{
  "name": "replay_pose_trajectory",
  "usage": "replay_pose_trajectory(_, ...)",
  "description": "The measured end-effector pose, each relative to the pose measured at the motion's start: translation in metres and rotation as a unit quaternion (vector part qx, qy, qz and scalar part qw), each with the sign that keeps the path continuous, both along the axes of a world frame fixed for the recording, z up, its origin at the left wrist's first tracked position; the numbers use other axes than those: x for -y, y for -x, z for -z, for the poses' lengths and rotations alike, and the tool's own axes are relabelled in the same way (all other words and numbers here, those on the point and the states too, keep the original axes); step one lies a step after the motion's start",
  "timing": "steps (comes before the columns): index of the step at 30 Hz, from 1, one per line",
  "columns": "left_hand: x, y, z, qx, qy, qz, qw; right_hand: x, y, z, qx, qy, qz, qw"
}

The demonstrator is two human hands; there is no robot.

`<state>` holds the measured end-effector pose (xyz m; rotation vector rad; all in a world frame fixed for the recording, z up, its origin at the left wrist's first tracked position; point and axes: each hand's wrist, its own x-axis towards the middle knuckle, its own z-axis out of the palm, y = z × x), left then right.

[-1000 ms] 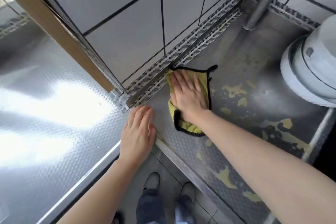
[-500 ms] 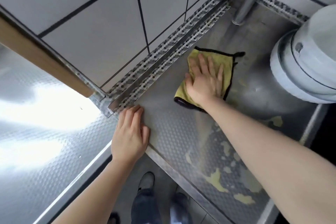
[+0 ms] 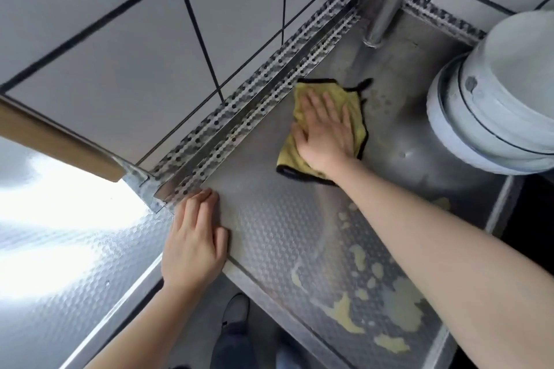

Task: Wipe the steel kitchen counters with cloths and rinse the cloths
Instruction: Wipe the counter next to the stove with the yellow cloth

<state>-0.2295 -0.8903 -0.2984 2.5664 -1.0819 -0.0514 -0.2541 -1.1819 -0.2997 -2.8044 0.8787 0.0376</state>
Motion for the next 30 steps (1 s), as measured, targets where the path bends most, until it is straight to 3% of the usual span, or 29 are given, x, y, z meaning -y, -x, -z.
replay_pose_trajectory(1, 0.001, 0.0, 0.0, 0.001, 0.002, 0.001, 1.0, 0.002, -0.004, 0.001, -0.011, 0.001, 0.042, 0.999)
replay_pose_trajectory(3, 0.001, 0.0, 0.0, 0.002, 0.003, 0.002, 1.0, -0.025, -0.003, 0.004, -0.013, 0.013, 0.032, 0.999)
replay_pose_trajectory(7, 0.003, -0.002, -0.001, 0.005, 0.005, -0.02, 1.0, -0.088, 0.033, 0.005, 0.013, 0.016, -0.183, 0.983)
replay_pose_trajectory(9, 0.014, -0.007, -0.005, 0.01, 0.021, -0.03, 0.999, -0.071, 0.036, 0.004, 0.008, 0.014, -0.205, 0.979)
replay_pose_trajectory(14, 0.055, -0.016, -0.008, 0.001, 0.003, 0.05, 0.999, 0.001, 0.006, 0.0, -0.021, 0.023, -0.079, 0.996)
replay_pose_trajectory(19, 0.061, -0.019, 0.001, -0.01, -0.06, 0.086, 0.994, 0.073, -0.019, 0.001, -0.022, 0.041, -0.107, 0.993)
replay_pose_trajectory(23, 0.062, -0.019, 0.002, -0.026, -0.054, 0.084, 0.995, 0.113, -0.026, 0.007, 0.003, 0.024, 0.094, 0.995)
replay_pose_trajectory(25, 0.062, -0.018, 0.001, -0.033, -0.053, 0.082, 0.995, 0.092, -0.026, 0.008, 0.007, 0.015, 0.129, 0.991)
replay_pose_trajectory(30, 0.064, -0.018, -0.004, -0.042, -0.056, 0.085, 0.994, 0.016, 0.022, 0.008, 0.01, 0.013, -0.125, 0.992)
